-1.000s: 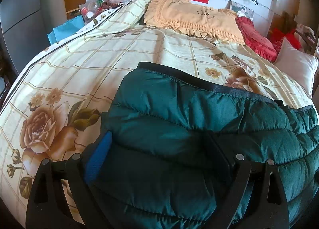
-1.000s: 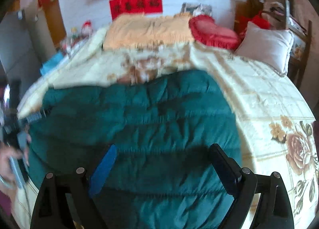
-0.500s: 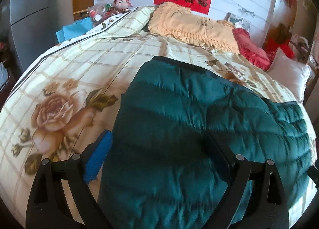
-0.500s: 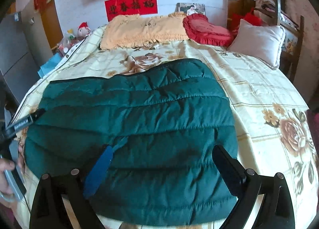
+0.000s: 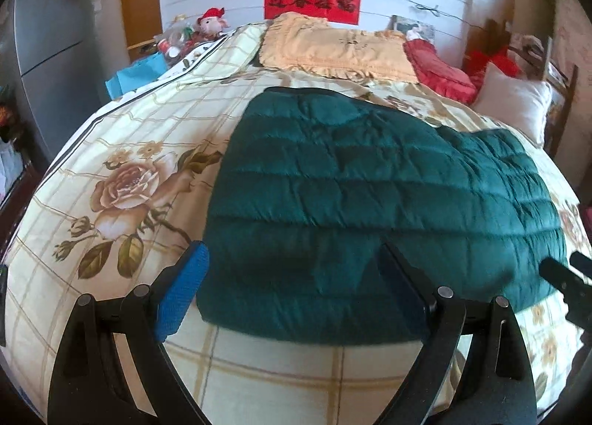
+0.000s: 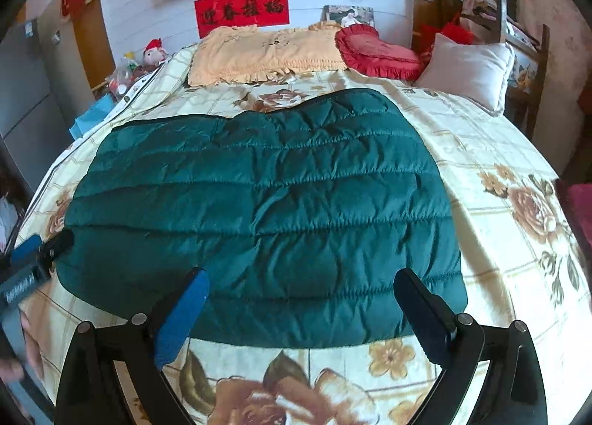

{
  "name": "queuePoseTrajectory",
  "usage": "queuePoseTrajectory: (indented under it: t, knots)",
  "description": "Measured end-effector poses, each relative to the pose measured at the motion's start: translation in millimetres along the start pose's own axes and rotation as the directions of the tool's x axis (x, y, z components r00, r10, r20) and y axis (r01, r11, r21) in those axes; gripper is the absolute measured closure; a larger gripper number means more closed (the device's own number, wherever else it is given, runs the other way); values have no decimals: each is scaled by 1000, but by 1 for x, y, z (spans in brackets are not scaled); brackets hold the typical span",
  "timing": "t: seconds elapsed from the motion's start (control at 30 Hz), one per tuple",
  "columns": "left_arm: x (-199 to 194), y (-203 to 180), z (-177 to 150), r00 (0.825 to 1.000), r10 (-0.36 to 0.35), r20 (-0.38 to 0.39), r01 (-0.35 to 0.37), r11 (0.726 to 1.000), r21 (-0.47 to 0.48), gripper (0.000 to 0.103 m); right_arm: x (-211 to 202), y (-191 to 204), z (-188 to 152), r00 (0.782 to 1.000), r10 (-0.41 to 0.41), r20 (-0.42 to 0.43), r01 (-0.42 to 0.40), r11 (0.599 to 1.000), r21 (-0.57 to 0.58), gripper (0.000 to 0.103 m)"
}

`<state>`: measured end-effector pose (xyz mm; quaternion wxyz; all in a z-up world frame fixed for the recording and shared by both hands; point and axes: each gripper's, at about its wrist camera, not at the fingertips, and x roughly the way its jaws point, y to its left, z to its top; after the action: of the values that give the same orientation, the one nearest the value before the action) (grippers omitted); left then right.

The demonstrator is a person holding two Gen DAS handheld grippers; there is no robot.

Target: Fold large clothes

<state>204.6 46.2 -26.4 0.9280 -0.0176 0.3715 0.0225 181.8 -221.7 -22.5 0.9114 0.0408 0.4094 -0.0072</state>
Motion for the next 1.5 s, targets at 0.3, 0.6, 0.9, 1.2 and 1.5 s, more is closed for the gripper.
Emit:
queuePoseTrajectory:
  t: [0.3, 0.6, 0.9, 1.2, 1.5]
  knots:
    - [-5, -9, -10, 1000, -29, -6, 29, 999, 14, 11, -10, 4, -9, 1000, 0, 10, 0, 1000, -12, 3]
    - [8, 4, -7, 999, -27, -38, 27, 999, -17, 10, -8, -5, -8, 1000, 1, 0, -1, 1000, 3, 3]
    - [44, 63, 6, 987, -103, -125, 81, 983, -166, 11, 10, -39, 6, 999, 25, -24, -24, 999, 49, 3]
    - [75, 101, 14, 951, -269, -153, 210, 924, -320, 11, 41, -95, 28, 983, 180, -30, -173, 971, 166, 0]
    - [98, 98, 14, 916, -362, -172, 279, 885, -373, 2, 94, -134, 24, 910, 407, -80, -358, 868, 346, 0]
